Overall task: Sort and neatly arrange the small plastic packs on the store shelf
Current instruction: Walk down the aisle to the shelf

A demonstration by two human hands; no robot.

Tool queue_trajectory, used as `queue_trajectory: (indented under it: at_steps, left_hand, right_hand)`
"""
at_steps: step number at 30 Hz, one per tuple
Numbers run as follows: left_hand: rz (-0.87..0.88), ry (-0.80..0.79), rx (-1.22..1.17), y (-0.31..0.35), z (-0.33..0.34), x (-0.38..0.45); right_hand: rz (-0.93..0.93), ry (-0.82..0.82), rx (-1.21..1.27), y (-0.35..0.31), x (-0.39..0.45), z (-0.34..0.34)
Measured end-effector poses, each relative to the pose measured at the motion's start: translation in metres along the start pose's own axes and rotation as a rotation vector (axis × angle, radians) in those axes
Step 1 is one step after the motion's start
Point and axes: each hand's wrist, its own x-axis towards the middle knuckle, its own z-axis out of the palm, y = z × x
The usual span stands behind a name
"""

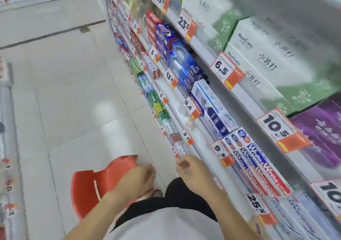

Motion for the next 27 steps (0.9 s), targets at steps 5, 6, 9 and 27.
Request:
queue_trajectory:
  at_steps: [5, 6, 9, 27]
  left_hand:
    - [0.062, -0.007, 0.03, 0.023, -0.037, 0.063]
    - [0.083, -0.019, 0.036, 0.027, -0.041, 0.075]
    - [0.14, -0.033, 0.068, 0.034, -0.05, 0.109]
    - [0.593, -0.3, 0.225, -0.039, -0.079, 0.336]
  right_hand:
    - [0.102, 0.011, 0.026, 0.021, 0.017, -0.013]
    - [0.124, 0.017, 0.034, 0.025, 0.022, -0.016]
    - [0.155, 0.016, 0.026, 0.03, 0.039, -0.024]
    - [0.459, 0.308, 0.136, 0.032, 0.2, 0.057]
